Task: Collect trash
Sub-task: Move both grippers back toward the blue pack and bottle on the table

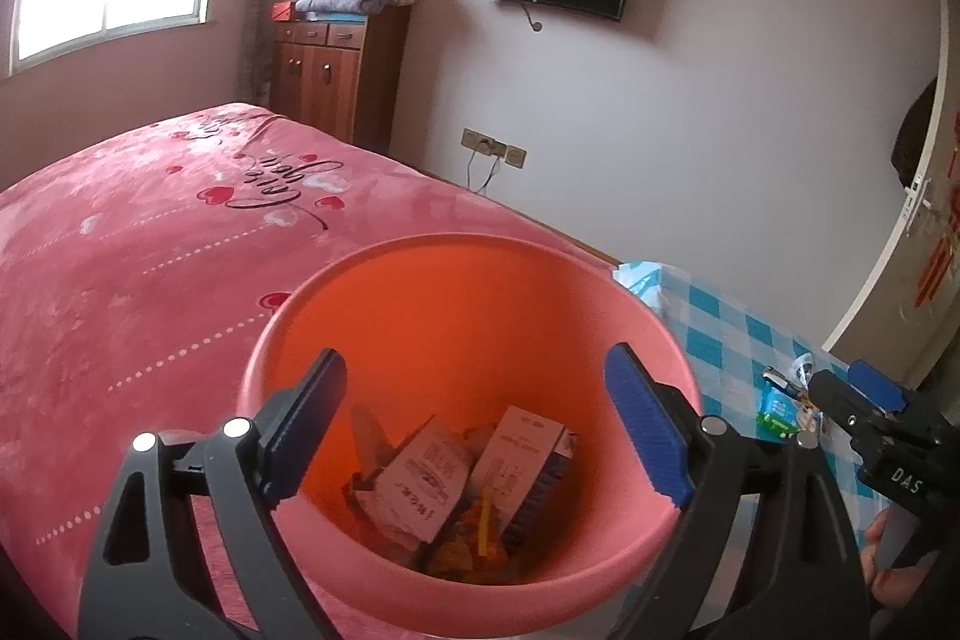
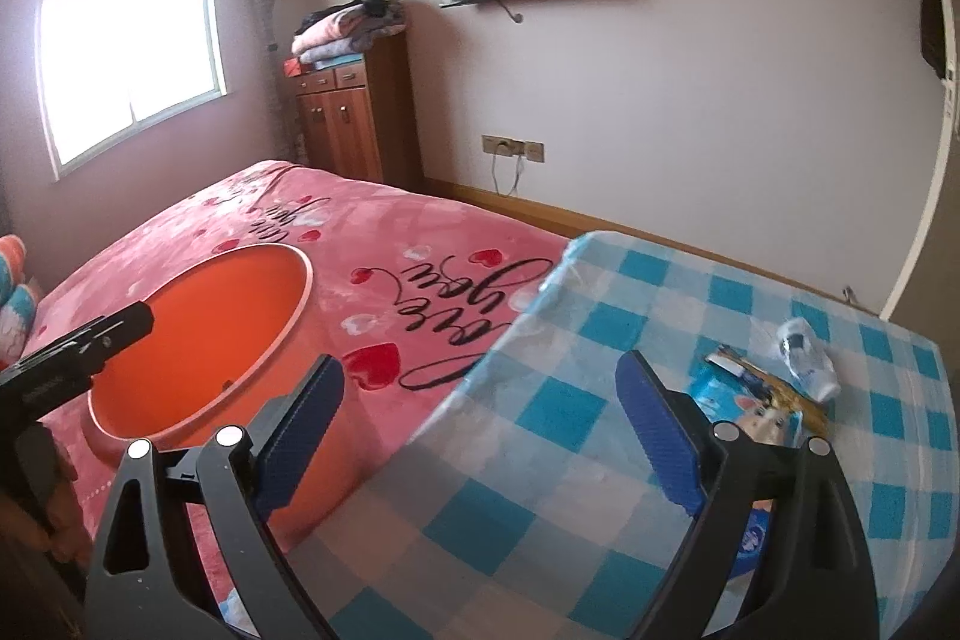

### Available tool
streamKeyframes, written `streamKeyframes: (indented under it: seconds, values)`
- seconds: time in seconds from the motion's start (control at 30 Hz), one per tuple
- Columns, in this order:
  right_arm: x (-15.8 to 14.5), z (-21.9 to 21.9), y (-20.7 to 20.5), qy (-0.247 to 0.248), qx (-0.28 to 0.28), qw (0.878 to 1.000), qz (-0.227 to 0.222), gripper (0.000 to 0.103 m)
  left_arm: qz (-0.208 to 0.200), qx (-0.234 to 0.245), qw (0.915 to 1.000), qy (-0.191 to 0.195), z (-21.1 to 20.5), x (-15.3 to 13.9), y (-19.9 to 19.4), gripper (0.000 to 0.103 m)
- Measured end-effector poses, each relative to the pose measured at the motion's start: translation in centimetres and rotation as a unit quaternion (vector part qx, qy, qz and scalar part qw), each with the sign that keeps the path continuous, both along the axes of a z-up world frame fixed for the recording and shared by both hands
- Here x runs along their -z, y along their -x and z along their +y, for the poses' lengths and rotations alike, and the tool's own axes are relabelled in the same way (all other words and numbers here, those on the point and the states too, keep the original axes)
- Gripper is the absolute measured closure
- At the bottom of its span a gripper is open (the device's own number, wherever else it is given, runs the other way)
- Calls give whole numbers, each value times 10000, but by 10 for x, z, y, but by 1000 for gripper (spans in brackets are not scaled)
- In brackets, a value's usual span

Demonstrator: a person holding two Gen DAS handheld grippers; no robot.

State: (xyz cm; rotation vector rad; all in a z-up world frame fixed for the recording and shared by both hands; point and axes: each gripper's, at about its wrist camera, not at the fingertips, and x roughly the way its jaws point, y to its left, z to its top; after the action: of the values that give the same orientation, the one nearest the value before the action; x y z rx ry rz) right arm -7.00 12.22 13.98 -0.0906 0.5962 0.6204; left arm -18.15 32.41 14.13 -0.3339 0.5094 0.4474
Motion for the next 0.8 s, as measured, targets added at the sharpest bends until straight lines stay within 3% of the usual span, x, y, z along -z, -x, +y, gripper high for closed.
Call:
streamKeyframes:
  seconds: [0.8]
  values:
    - [20,-96,-16,-160,694,9971,271,8,124,798,9952,-547,-89,-13,-37,13]
